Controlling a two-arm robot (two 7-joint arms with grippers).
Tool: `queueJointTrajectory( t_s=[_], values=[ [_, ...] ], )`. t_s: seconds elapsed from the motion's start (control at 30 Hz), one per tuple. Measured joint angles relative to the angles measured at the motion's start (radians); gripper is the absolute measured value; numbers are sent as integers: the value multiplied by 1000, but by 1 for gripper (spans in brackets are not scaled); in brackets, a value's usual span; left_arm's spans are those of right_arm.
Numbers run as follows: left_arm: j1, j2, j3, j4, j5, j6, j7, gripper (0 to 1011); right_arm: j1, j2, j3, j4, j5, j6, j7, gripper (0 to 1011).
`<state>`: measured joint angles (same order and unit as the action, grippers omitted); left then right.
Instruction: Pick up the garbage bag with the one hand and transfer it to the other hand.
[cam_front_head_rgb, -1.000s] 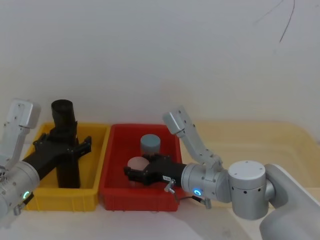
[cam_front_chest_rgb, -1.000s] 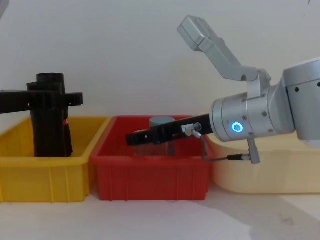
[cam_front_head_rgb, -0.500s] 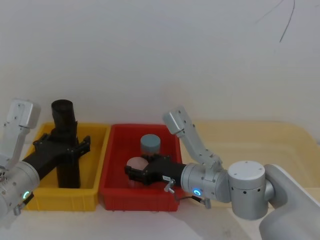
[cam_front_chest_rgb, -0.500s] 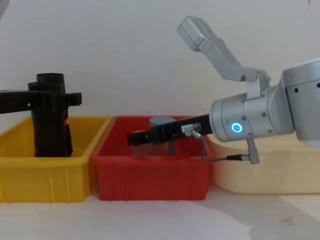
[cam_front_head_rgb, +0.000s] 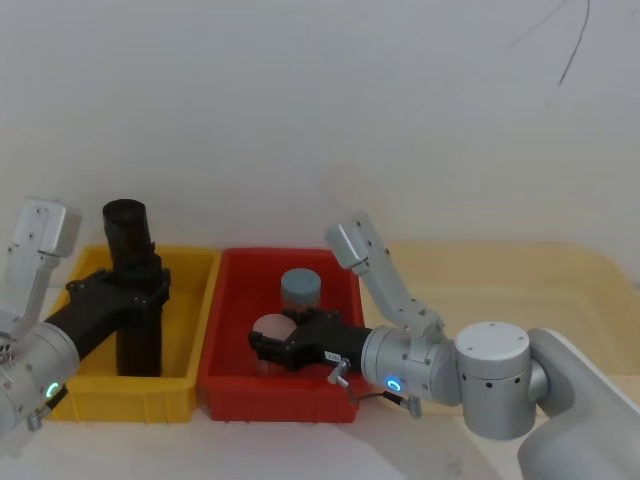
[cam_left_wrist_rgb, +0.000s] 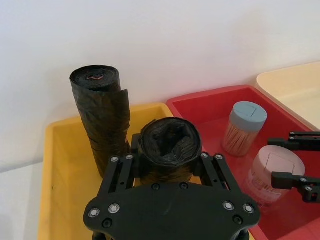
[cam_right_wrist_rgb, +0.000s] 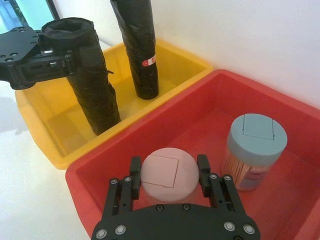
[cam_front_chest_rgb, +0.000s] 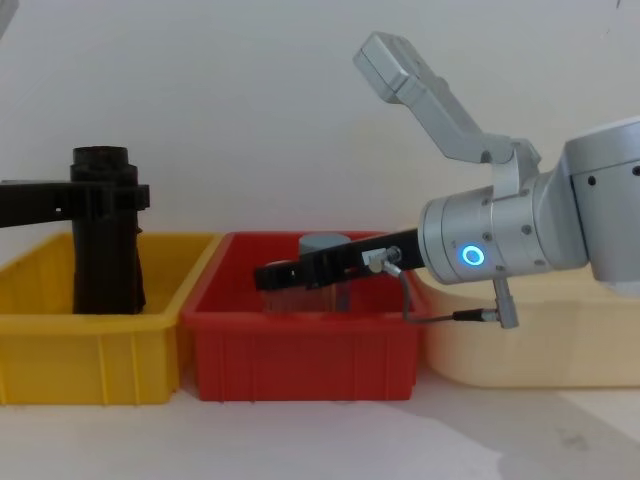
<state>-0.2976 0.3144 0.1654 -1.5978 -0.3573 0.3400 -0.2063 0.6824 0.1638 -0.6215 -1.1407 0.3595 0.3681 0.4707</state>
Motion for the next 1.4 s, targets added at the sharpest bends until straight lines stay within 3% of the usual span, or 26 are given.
queueJointTrajectory(
  t_s=[0.83, 1.4],
  values=[
    [0, 0, 0, 0, 0, 0, 0, 367, 0, 0, 0, 0, 0, 0, 0, 658],
    [-1, 2, 2, 0, 0, 0, 0, 360, -1, 0, 2, -1, 0, -3, 3, 658]
  ],
)
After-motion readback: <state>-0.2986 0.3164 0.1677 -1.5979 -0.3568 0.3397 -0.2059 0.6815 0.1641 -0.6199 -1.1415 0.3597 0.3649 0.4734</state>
